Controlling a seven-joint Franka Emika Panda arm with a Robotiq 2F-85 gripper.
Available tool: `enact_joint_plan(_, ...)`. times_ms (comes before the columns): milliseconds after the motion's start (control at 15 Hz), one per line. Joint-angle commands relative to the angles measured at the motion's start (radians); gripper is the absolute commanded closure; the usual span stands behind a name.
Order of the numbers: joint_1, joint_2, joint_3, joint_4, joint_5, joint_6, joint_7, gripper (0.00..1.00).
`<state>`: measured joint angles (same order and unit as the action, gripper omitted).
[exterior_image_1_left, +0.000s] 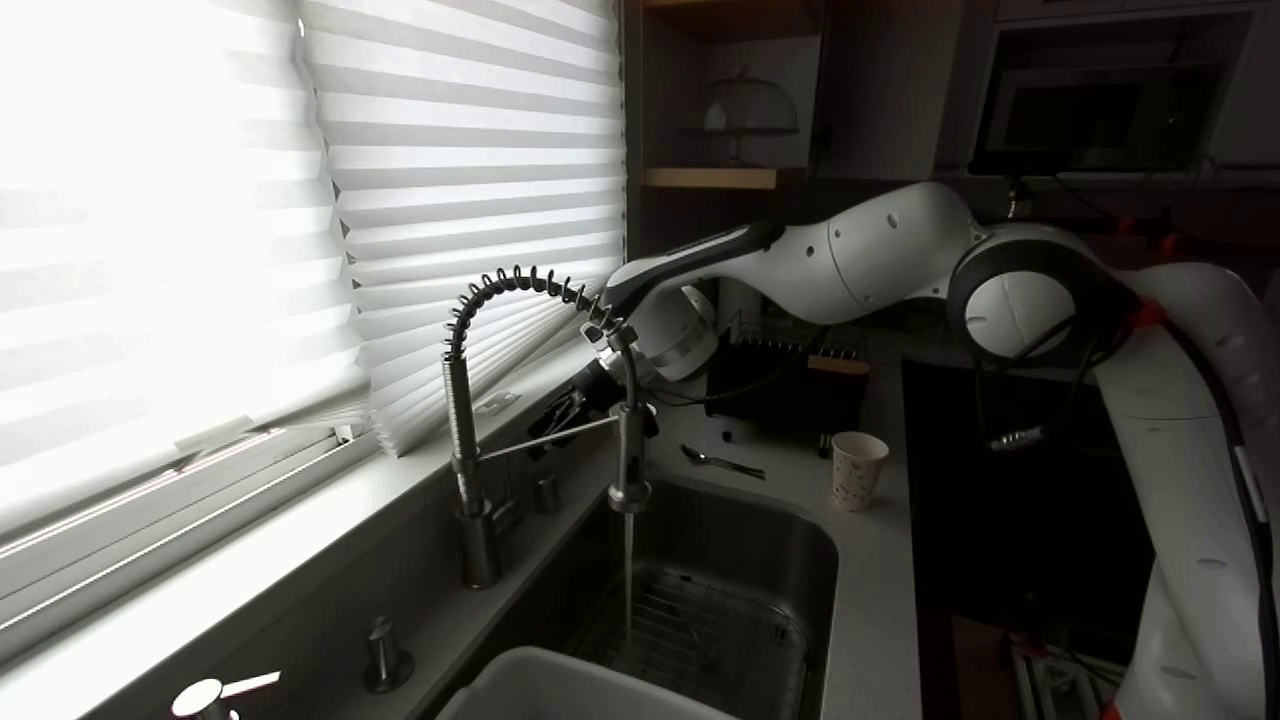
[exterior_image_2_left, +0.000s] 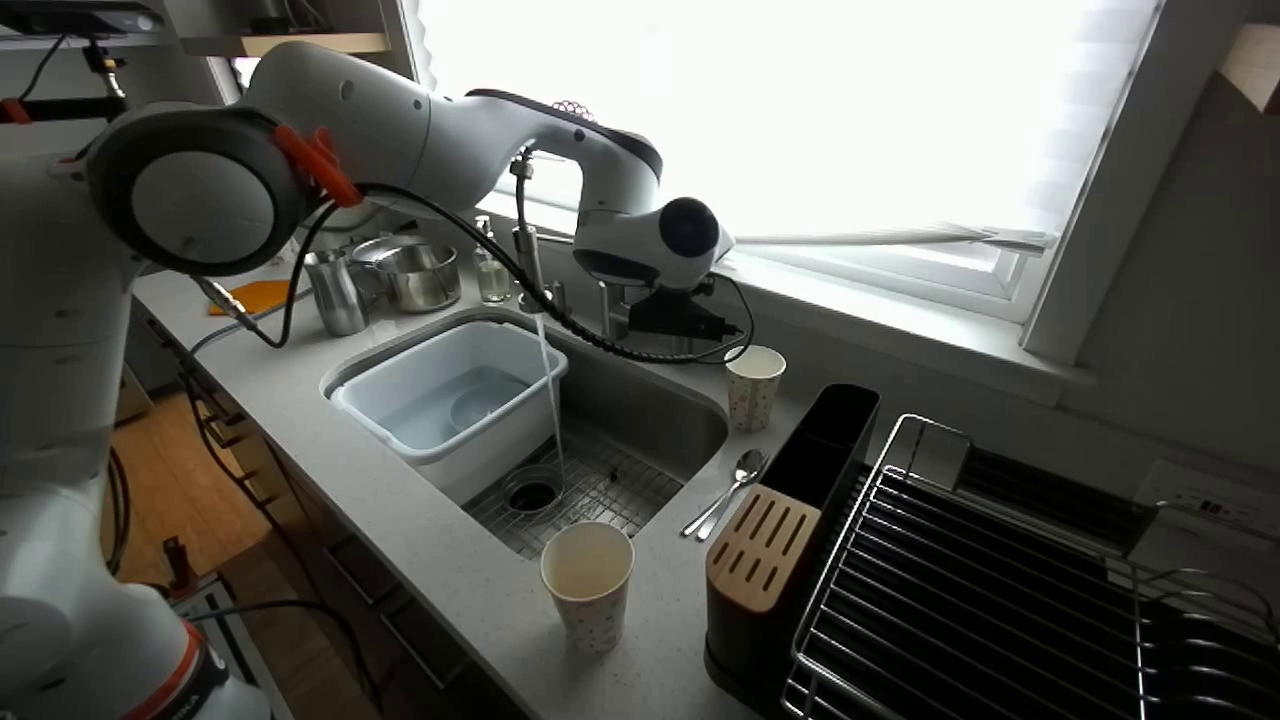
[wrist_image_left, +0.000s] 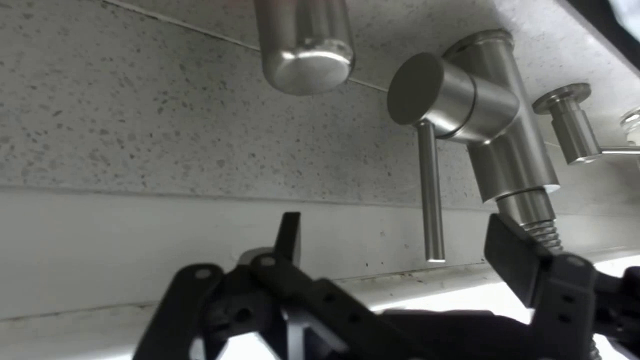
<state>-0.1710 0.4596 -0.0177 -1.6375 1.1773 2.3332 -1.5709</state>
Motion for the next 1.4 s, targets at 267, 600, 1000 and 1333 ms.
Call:
enact_joint_plan(267, 0.011, -0.162, -0.056, -0.129, -0.189, -0.064, 0.180, 0.00)
enact_joint_plan(600, 0.002, -0.282, -0.091, -0.193, -0.434, -0.207, 0.467, 0.00)
enact_joint_plan(1000, -0.010, -0.402, -0.117, -0.280, -0.696, -0.356, 0.681, 0.00)
enact_joint_plan(1333, -0.014, -0.390, -0.121, -0.269, -0.670, -0.392, 0.654, 0.00)
